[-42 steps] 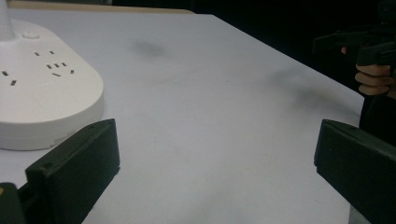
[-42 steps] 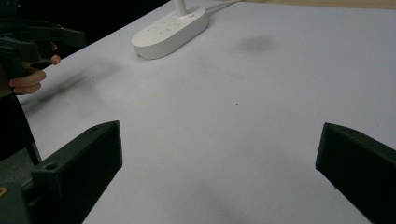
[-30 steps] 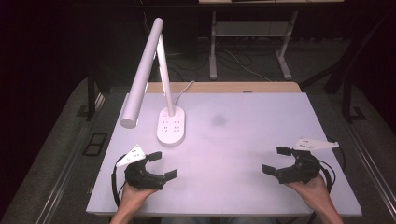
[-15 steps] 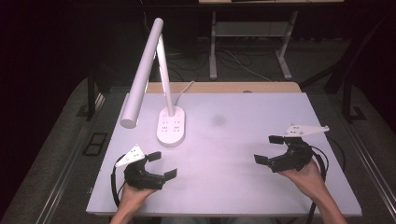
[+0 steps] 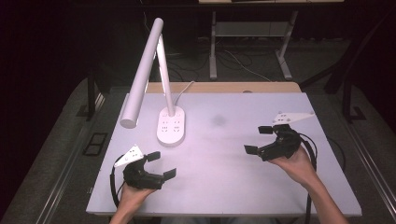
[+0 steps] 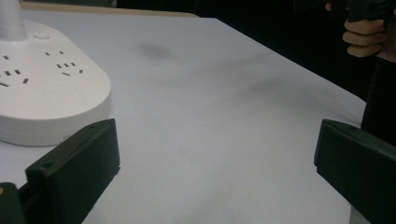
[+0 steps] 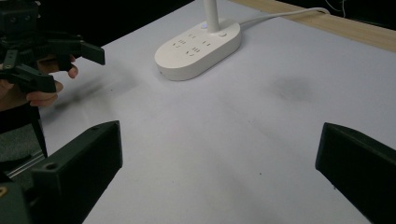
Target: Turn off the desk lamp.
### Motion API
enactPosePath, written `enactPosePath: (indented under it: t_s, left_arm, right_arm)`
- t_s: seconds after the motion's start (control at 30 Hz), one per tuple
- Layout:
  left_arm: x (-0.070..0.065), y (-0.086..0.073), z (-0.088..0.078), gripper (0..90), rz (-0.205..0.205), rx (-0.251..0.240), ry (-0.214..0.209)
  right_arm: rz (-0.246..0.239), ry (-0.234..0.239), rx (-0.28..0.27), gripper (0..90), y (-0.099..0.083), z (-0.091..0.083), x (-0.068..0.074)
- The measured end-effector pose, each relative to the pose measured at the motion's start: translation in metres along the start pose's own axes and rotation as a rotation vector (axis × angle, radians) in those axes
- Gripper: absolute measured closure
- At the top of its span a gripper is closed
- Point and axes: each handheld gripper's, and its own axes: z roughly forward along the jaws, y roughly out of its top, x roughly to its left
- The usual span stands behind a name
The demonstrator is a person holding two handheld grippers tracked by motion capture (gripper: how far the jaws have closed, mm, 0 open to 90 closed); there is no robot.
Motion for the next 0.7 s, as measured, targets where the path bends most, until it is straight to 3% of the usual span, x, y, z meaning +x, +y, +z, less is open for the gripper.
enactPosePath:
  t_s: [0.7]
  left_arm:
    - [0.000, 0.000, 0.000, 0.0, 0.000, 0.001, -0.002]
  right_arm:
    - [-0.038, 0.045, 0.042, 0.7, 0.040, 0.037, 0.004]
